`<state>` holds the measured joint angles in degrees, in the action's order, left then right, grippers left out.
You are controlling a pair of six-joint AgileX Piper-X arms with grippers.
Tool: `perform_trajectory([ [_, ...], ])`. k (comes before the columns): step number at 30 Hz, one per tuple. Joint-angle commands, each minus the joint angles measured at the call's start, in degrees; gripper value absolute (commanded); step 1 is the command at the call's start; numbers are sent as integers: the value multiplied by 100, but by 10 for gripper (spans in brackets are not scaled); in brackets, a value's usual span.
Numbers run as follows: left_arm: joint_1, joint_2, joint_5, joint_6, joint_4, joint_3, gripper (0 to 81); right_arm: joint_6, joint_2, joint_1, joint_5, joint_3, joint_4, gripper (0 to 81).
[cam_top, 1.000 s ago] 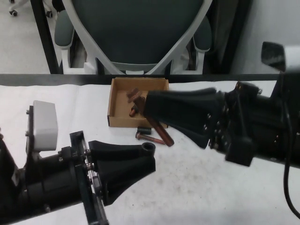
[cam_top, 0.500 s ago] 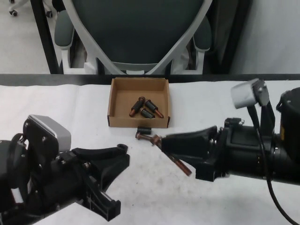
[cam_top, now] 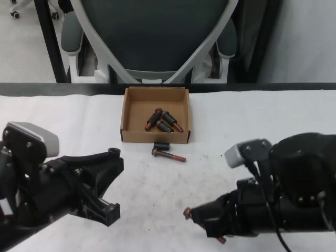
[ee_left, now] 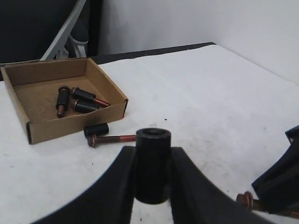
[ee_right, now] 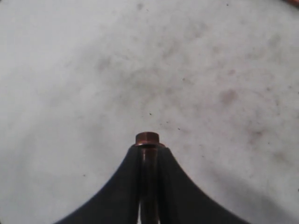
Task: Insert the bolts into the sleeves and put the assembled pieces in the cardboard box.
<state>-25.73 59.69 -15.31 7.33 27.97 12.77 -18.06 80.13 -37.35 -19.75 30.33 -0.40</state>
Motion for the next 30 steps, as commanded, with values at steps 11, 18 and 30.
perform_trajectory([
  [11,58,-62,-295,29,60,18,8,28,253,30,62,-8,273,151],
  [18,58,-62,-298,40,60,18,8,50,253,30,199,-8,1114,428],
  [30,58,-62,-298,40,60,18,8,844,253,30,684,524,2395,411],
])
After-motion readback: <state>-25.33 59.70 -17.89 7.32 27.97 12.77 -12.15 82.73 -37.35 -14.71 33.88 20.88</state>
